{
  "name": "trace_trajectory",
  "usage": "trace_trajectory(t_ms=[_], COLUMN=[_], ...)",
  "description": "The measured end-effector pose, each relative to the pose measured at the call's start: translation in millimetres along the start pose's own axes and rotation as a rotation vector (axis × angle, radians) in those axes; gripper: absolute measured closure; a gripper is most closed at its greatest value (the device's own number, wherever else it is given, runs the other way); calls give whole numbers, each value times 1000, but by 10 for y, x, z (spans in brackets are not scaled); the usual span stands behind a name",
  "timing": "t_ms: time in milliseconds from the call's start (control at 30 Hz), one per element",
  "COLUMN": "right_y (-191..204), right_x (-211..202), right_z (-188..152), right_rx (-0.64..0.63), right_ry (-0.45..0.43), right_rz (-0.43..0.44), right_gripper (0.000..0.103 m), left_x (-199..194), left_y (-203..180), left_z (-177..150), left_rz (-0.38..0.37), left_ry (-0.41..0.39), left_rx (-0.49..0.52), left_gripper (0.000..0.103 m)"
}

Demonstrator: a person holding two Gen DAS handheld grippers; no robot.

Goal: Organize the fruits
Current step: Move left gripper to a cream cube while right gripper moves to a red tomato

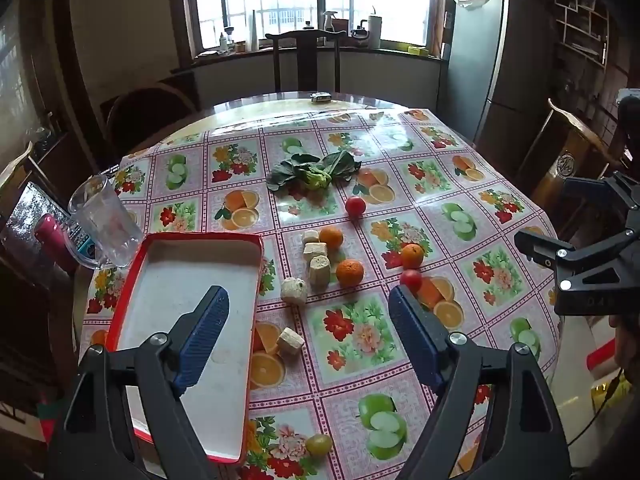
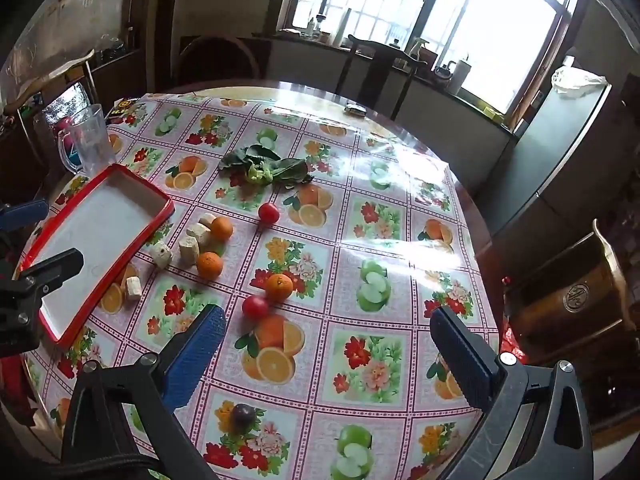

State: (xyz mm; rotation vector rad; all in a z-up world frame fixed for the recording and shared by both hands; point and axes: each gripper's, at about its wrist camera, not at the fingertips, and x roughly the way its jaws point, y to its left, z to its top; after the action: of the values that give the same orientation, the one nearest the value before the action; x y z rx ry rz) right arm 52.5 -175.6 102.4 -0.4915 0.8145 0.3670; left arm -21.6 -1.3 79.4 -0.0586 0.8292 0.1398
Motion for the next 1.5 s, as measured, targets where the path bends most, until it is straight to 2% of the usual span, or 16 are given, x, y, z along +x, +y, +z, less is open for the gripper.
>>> trace_trajectory(t_ms=[567,833,1033,1133,1300,1367,1500], right_y=[49,5,-8,30,90,124,196], right_x=[129,369,603,765,1071,1181,1371], right_z=[-93,-197,-278,-330,-419,-428,-430], right_rx=[9,46,54,41,44,53,57], right_ry=[31,19,92,130,180,201,218], right_rz=[50,211,313,338,396,432,462], right_gripper=[0,0,3,7,23,32,39], left_x=[148,377,579,688,851,919,1075], left_y=[-52,-37,-5,25,114,142,182], left_z=[-86,-189,-314,-381,-466,-488,-519], left_rz=[-26,-59,-73,-82,-78,-80,-88], left_ry=[54,117,168,198,234,240,271], left_rx=[-1,-18,-31,-50,-81,-77,-73], left_gripper=[20,21,21,21,21,26,35])
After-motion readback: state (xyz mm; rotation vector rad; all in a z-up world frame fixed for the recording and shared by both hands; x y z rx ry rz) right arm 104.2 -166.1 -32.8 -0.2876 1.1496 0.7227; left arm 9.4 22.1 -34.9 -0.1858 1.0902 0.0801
